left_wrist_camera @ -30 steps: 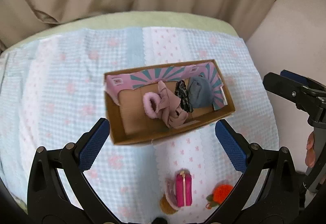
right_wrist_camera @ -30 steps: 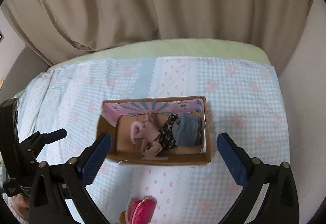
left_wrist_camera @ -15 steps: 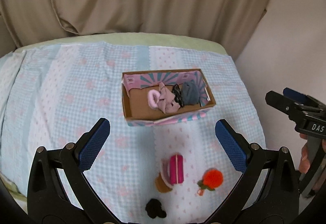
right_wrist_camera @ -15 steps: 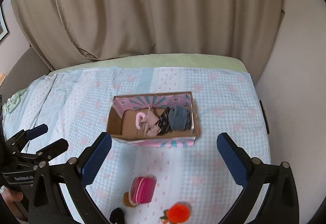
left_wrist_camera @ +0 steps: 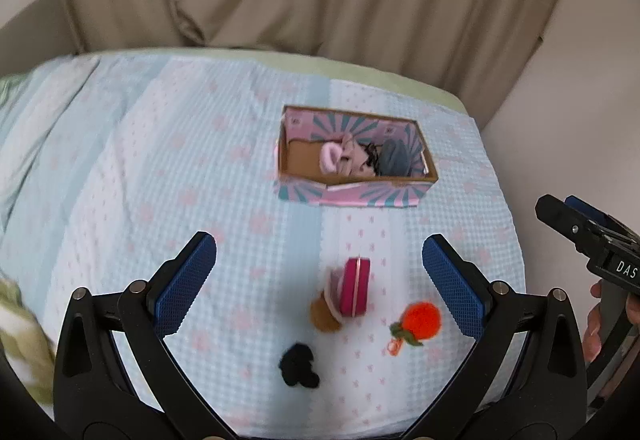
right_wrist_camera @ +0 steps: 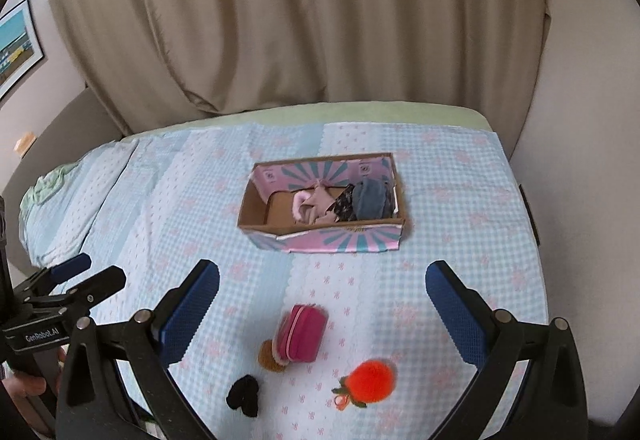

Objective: Organize soft objects
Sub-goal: 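Withdraw both tools from the box toward the remaining items, then grasp the black scrunchie with left tool while right tool grasps magenta zip pouch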

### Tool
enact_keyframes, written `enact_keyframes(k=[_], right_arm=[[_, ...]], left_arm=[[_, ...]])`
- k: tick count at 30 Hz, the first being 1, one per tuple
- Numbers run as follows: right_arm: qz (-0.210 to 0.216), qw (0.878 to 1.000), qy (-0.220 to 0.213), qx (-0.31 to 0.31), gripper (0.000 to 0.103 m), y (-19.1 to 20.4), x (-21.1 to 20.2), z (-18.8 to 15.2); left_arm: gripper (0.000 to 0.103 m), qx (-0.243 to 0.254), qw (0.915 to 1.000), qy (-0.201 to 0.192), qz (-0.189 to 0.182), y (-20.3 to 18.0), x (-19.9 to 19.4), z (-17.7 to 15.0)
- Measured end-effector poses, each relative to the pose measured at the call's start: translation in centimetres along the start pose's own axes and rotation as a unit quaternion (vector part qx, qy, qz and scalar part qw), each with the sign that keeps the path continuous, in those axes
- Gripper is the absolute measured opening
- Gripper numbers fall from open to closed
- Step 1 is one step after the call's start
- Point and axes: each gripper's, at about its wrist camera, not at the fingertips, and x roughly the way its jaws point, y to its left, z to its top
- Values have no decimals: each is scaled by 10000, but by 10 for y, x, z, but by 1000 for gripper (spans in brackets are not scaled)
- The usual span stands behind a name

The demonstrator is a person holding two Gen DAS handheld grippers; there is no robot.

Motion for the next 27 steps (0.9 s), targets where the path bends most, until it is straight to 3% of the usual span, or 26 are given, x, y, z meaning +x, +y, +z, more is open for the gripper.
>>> enact_keyframes(k=[12, 27], right_arm=[[143, 9994, 276, -129, 103, 0, 38, -60], [-30, 9951, 931, -333, 103, 29, 161, -122]], left_arm=[[103, -464, 9973, 453, 352, 8, 33, -101], [102, -859, 9918, 844, 427, 23, 141, -231]])
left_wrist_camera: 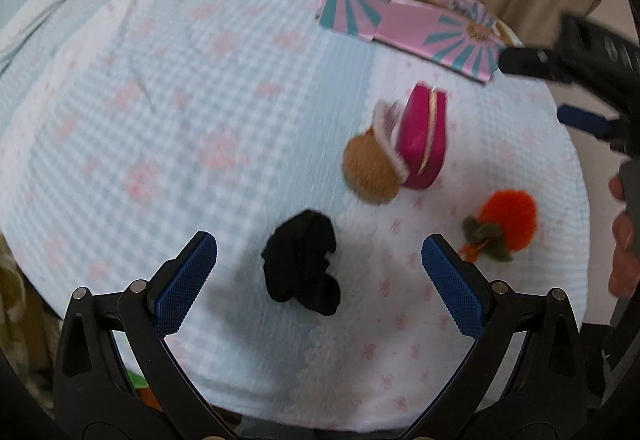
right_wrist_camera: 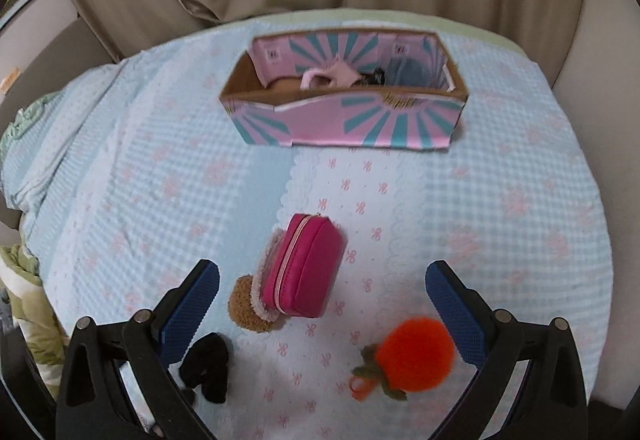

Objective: Organize soft objects
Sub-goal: 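Grasp the black scrunchie with left tool while right tool grasps magenta zip pouch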

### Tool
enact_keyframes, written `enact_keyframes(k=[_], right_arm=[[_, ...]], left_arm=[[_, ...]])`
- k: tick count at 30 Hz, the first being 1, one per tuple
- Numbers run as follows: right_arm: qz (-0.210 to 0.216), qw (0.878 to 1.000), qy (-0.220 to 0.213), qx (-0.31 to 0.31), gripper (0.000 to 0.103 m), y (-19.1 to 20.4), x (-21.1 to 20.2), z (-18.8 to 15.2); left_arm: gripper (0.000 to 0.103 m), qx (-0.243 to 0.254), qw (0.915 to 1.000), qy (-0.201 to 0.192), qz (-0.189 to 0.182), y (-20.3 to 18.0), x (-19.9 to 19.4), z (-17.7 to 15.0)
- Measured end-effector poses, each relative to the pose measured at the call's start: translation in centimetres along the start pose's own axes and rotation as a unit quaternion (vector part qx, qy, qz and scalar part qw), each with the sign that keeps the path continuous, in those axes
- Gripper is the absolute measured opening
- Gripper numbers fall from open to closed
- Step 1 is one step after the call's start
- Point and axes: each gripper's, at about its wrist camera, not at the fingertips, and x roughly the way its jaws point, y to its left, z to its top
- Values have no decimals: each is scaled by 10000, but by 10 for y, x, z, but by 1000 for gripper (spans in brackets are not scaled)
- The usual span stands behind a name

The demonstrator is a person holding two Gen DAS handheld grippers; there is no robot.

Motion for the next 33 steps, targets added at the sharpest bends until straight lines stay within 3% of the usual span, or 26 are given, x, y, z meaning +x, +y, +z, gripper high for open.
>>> enact_keyframes(k=[9, 12, 15, 21, 25, 26, 33], right_arm=[[-363, 9985, 403, -25, 96, 21, 74, -6], [-562, 9973, 460, -52, 89, 27, 91, -5], [-674, 9961, 572, 13, 75, 29, 106, -5], [-805, 9930, 796, 327, 63, 20, 119, -11], [-670, 9920, 977, 446, 37, 14, 126, -17], [-659, 9921, 967, 456, 36, 14, 126, -17], [-603, 9923, 939, 531, 32, 14, 124, -17]], left_arm=[[94, -220, 9995, -91, 196, 6, 57, -35], [90, -238, 9993, -92, 257, 8, 66, -39], [84, -293, 9992, -37, 260, 8, 74, -42], [55, -51, 9994, -38, 346, -2, 75, -42], [32, -26, 9995, -23, 307, 5, 76, -36], [28, -48, 9996, -21, 272, 7, 75, -35], [24, -91, 9998, 0, 184, 13, 75, -23]])
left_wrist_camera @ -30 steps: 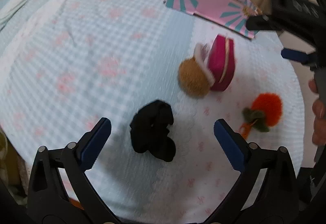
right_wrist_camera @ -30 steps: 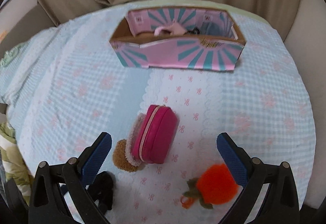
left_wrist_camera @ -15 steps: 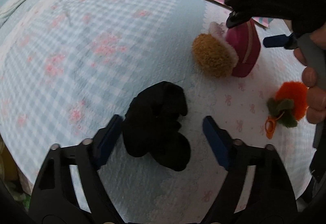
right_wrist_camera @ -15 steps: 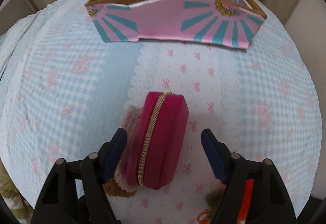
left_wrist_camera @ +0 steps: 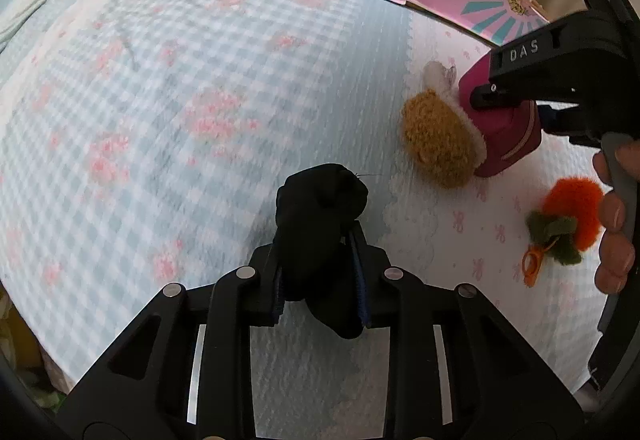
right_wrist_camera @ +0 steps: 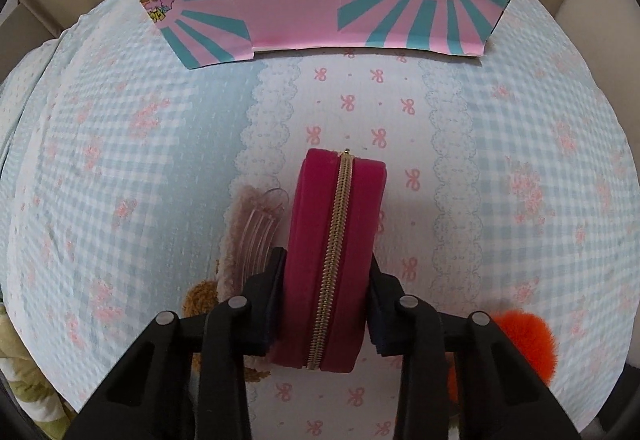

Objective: Organize soft objects
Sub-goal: 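Grasp the black scrunchie with left tool while right tool grasps magenta zip pouch, then carry the black scrunchie and magenta pouch into the box and release both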

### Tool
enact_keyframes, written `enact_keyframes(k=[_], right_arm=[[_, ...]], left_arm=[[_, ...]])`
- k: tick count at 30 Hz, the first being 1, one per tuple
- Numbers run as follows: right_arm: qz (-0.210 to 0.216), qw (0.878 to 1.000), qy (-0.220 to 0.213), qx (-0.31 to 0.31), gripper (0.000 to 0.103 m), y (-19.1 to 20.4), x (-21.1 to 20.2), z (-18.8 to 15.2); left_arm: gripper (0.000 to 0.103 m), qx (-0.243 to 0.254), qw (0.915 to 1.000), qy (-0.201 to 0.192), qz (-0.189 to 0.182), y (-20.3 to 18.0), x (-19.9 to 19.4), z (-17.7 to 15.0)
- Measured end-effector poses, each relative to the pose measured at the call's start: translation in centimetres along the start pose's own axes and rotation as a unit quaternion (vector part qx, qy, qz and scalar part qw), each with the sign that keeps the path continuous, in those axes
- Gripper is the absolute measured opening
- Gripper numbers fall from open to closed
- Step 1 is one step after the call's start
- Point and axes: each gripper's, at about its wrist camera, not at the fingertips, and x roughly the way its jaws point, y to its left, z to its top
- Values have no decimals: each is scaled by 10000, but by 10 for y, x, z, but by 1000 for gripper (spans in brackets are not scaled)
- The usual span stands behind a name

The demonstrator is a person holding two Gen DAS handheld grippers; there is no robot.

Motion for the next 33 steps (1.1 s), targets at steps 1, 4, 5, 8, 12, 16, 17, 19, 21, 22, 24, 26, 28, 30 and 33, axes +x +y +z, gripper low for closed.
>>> enact_keyframes(k=[1, 4, 5, 8, 12, 16, 17, 19, 21, 22, 24, 26, 28, 30, 33], right_arm=[[20, 10000, 1, 24, 31, -1, -1, 0], [86, 9999, 0, 89, 31, -4, -4, 1], [111, 9999, -1, 105, 30, -4, -6, 1], [224, 9996, -25, 178, 30, -6, -14, 2], [322, 9990, -121, 287, 30, -11, -36, 7], [355, 9985, -244, 340, 30, -15, -66, 16], [357, 9984, -265, 346, 30, -16, -73, 18], [341, 9983, -323, 345, 30, -19, -92, 23], [343, 9980, -398, 343, 30, -20, -114, 28], [343, 9979, -445, 330, 30, -20, -125, 31], [318, 9976, -564, 233, 30, -21, -150, 35], [314, 9972, -659, 149, 30, -23, -171, 38], [263, 9968, -757, 50, 30, -24, -192, 42], [264, 9962, -830, 21, 30, -27, -208, 46], [286, 9953, -924, -9, 30, -31, -229, 56]], left_arm=[[23, 4, 10000, -1, -6, 0, 3, 5], [23, 21, 10000, -17, -17, 0, 1, 13], [23, 31, 10000, -27, -19, -1, -1, 16], [23, 46, 10000, -2, -43, -1, -6, 27], [23, 81, 9999, -79, -57, -2, -24, 45], [23, 176, 9996, -197, -70, -7, -48, 71], [23, 198, 9995, -218, -84, -8, -54, 78], [23, 203, 9995, -211, -129, -10, -67, 96], [23, 196, 9994, -233, -181, -14, -83, 115], [23, 232, 9992, -251, -192, -16, -91, 125], [23, 341, 9986, -323, -231, -25, -110, 147], [23, 444, 9979, -374, -296, -33, -126, 165], [23, 545, 9969, -451, -354, -41, -142, 180], [23, 650, 9954, -517, -468, -50, -156, 196], [23, 795, 9936, -563, -569, -62, -170, 218]])
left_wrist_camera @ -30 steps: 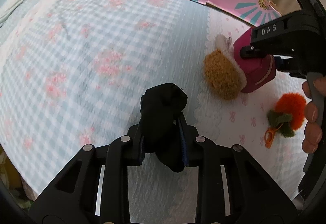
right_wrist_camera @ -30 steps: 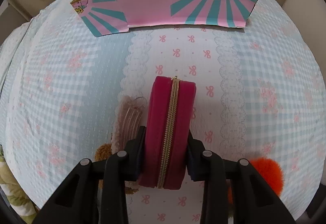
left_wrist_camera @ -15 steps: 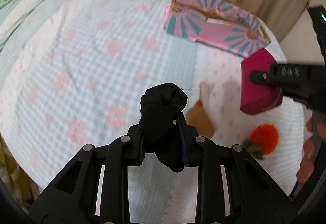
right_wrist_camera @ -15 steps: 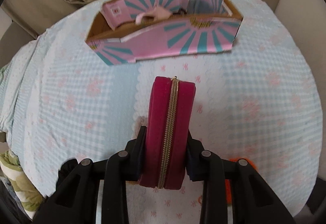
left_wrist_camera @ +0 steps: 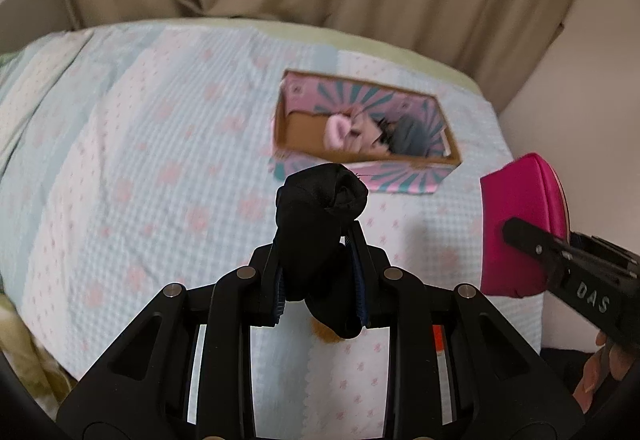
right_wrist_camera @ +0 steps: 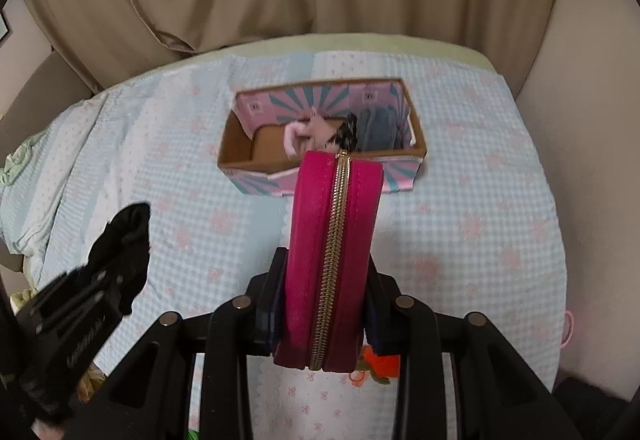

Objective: Organize soft objects
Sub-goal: 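Carry the black scrunchie and magenta pouch into the box and release both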

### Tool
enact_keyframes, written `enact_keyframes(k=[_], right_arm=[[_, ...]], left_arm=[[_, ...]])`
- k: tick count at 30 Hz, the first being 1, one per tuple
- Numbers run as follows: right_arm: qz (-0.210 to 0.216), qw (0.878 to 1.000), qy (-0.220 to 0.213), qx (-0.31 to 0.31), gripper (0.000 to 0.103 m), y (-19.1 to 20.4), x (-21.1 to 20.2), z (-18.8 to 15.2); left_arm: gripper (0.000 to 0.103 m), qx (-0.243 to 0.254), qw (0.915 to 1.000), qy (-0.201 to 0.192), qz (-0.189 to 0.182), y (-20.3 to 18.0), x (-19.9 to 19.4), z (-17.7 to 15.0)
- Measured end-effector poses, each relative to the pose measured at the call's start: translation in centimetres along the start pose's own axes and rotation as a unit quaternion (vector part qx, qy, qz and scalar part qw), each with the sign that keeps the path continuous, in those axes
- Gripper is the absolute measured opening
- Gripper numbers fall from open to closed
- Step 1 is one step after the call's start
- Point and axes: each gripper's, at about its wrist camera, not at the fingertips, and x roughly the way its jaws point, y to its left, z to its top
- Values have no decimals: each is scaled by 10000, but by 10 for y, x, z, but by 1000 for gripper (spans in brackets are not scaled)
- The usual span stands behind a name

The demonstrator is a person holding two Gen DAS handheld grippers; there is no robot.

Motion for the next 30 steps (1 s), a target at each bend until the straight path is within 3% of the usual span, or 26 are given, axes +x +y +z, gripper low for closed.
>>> enact_keyframes(k=[8, 15, 23, 30], right_arm=[[-49, 9990, -417, 169, 30, -11, -25, 47], [39, 9978, -594, 306, 30, -20, -18, 105], [408, 9986, -162, 279, 30, -39, 50, 171], [719, 9958, 541, 159, 30, -49, 136, 205]], left_arm=[[23, 315, 9993, -95, -200, -15, -2, 67], [23, 433, 9987, -16, -264, -27, 27, 126], [23, 345, 9986, 335, -239, -29, 106, 183], [23, 439, 9955, 837, 15, -28, 195, 201]])
